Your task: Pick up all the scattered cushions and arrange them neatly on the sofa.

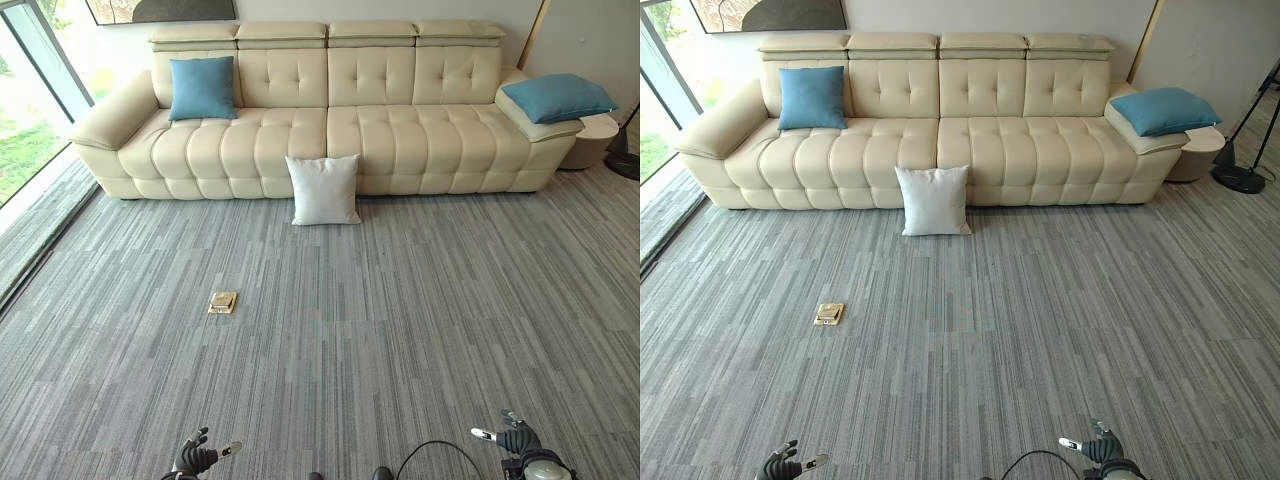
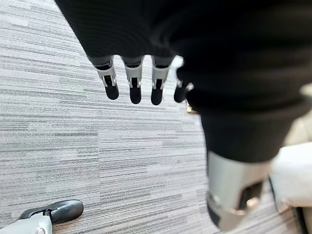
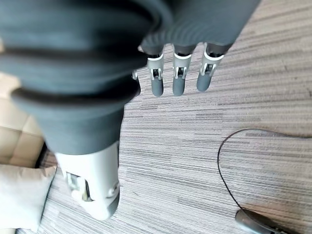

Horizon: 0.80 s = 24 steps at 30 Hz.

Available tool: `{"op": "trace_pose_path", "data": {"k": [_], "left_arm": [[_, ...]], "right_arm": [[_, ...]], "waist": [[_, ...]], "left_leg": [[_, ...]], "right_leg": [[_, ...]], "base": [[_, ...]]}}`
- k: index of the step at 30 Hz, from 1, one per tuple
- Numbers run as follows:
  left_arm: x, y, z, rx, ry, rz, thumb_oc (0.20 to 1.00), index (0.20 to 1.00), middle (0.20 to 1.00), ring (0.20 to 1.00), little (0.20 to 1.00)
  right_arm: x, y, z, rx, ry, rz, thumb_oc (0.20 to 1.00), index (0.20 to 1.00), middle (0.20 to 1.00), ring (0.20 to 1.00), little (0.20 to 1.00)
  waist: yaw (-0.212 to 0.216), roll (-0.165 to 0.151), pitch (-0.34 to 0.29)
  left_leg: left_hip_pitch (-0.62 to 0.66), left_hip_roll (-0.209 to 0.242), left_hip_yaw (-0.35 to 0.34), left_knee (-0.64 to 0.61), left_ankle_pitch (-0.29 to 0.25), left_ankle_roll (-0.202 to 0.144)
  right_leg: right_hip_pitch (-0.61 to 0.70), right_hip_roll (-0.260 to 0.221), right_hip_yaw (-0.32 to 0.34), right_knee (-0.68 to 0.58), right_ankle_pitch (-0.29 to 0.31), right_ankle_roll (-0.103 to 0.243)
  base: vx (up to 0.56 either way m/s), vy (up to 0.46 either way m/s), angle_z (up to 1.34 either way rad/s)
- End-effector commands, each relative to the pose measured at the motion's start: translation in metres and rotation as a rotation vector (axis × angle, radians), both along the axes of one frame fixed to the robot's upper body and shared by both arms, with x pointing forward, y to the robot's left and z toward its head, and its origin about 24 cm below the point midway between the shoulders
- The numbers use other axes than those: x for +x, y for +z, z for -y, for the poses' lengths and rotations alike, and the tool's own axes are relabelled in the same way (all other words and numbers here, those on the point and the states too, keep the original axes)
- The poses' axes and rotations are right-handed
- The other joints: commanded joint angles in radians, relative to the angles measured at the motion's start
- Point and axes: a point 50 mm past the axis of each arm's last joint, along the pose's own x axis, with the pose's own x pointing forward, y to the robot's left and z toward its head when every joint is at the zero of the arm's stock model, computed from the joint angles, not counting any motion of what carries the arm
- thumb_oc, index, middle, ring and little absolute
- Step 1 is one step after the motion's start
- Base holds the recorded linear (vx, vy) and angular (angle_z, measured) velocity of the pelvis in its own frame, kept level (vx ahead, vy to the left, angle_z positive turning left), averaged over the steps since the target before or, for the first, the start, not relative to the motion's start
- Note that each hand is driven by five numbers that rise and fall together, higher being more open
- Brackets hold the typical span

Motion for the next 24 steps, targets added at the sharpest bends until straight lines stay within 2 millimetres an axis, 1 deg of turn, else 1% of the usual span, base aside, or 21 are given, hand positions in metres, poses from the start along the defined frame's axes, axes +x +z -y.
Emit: {"op": "trace_pose_path", "data": {"k": [1,4,11,13,14,17,19,21,22,24], "left_arm": [[0.015,0.010,-0.011,0.041,0.012,0.074,1.000,1.000,1.000,1.000,1.000],[0.016,0.011,-0.011,0.033,0.002,0.077,1.000,1.000,1.000,1.000,1.000],[0.022,0.017,-0.020,0.065,0.033,0.104,1.000,1.000,1.000,1.000,1.000],[0.025,0.022,-0.025,0.076,0.037,0.131,1.000,1.000,1.000,1.000,1.000],[0.027,0.025,-0.027,0.083,0.035,0.147,1.000,1.000,1.000,1.000,1.000],[0.028,0.027,-0.029,0.090,0.029,0.152,1.000,1.000,1.000,1.000,1.000],[0.031,0.030,-0.031,0.097,0.018,0.162,1.000,1.000,1.000,1.000,1.000],[0.033,0.031,-0.032,0.107,0.004,0.162,1.000,1.000,1.000,1.000,1.000],[0.034,0.030,-0.029,0.103,-0.015,0.161,1.000,1.000,1.000,1.000,1.000],[0.037,0.030,-0.028,0.105,-0.021,0.163,1.000,1.000,1.000,1.000,1.000]], "right_arm": [[0.010,0.002,-0.005,0.016,-0.020,0.050,1.000,1.000,1.000,1.000,1.000],[0.010,0.001,-0.006,0.019,-0.021,0.048,1.000,1.000,1.000,1.000,1.000],[0.021,0.003,-0.013,0.022,-0.012,0.070,1.000,1.000,1.000,1.000,1.000],[0.025,0.004,-0.015,0.021,-0.006,0.078,1.000,1.000,1.000,1.000,1.000],[0.027,0.005,-0.016,0.019,0.003,0.083,1.000,1.000,1.000,1.000,1.000],[0.029,0.005,-0.018,0.020,0.012,0.083,1.000,1.000,1.000,1.000,1.000],[0.031,0.006,-0.020,0.022,0.021,0.088,1.000,1.000,1.000,1.000,1.000],[0.033,0.007,-0.022,0.026,0.025,0.102,1.000,1.000,1.000,1.000,1.000],[0.034,0.007,-0.024,0.034,0.028,0.104,1.000,1.000,1.000,1.000,1.000],[0.036,0.008,-0.024,0.027,0.036,0.110,1.000,1.000,1.000,1.000,1.000]], "waist": [[0.006,-0.055,-0.019],[0.007,-0.059,-0.014],[0.021,-0.079,0.010],[0.033,-0.083,0.022],[0.042,-0.086,0.030],[0.047,-0.088,0.038],[0.048,-0.090,0.051],[0.043,-0.082,0.072],[0.037,-0.081,0.073],[0.030,-0.081,0.081]], "left_leg": [[-0.018,-0.046,-0.023,0.023,-0.081,-0.039],[-0.035,-0.046,-0.022,0.040,-0.087,-0.036],[-0.117,-0.052,-0.019,0.137,-0.118,-0.022],[-0.142,-0.058,-0.023,0.177,-0.139,-0.011],[-0.155,-0.064,-0.030,0.205,-0.157,-0.001],[-0.161,-0.069,-0.033,0.226,-0.172,0.006],[-0.158,-0.074,-0.036,0.246,-0.191,0.019],[-0.145,-0.069,-0.052,0.256,-0.203,0.027],[-0.115,-0.076,-0.067,0.239,-0.210,0.026],[-0.079,-0.082,-0.074,0.217,-0.219,0.026]], "right_leg": [[-0.014,-0.054,0.006,0.012,-0.012,0.134],[-0.022,-0.057,0.008,0.018,-0.012,0.135],[-0.067,-0.074,0.016,0.050,-0.015,0.139],[-0.087,-0.087,0.026,0.081,-0.020,0.145],[-0.099,-0.101,0.030,0.110,-0.027,0.150],[-0.113,-0.112,0.031,0.146,-0.030,0.154],[-0.137,-0.126,0.028,0.210,-0.029,0.158],[-0.186,-0.128,0.035,0.312,-0.029,0.146],[-0.207,-0.120,0.034,0.311,-0.032,0.131],[-0.246,-0.116,0.005,0.280,-0.012,0.129]], "base": [[0.00,0.000,0.00],[0.00,0.011,0.00],[0.00,0.056,-0.02],[0.03,0.112,-0.09],[0.05,0.127,-0.09],[0.04,0.093,-0.11],[0.06,0.100,-0.07],[0.14,0.131,-0.11],[0.22,0.112,-0.04],[0.21,0.043,0.05]]}}
